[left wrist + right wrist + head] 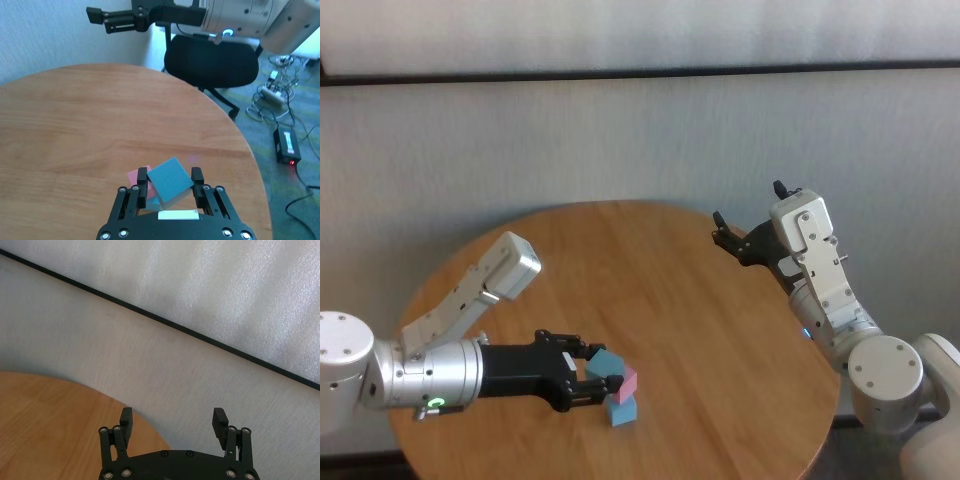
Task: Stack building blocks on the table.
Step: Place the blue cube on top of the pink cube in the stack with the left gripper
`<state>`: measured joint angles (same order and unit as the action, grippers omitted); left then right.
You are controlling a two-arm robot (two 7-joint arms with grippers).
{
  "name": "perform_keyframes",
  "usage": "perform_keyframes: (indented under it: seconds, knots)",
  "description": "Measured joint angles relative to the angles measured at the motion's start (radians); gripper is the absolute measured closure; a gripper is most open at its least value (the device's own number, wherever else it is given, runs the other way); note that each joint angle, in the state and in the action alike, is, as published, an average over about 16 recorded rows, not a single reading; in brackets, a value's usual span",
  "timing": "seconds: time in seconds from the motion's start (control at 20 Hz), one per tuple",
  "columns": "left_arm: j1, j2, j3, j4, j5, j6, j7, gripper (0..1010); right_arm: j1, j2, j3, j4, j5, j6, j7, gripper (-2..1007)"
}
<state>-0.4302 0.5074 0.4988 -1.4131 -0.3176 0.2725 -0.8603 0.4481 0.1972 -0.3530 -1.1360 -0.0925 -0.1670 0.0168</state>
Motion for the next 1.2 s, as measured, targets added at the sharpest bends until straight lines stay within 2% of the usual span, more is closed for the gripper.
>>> perform_keyframes:
  seconds: [0.35,1.2]
  knots:
    - [-0.062,-0.007,0.055,0.058,0.015,-0.003,-0.028,466,0.000,0.000,0.000,0.000,0.000,0.000,0.000,1]
    - [-0.161,-0.055,0.135,0.200,0.015,-0.054,-0.061,466,0.000,0.000,0.000,0.000,0.000,0.000,0.000,1]
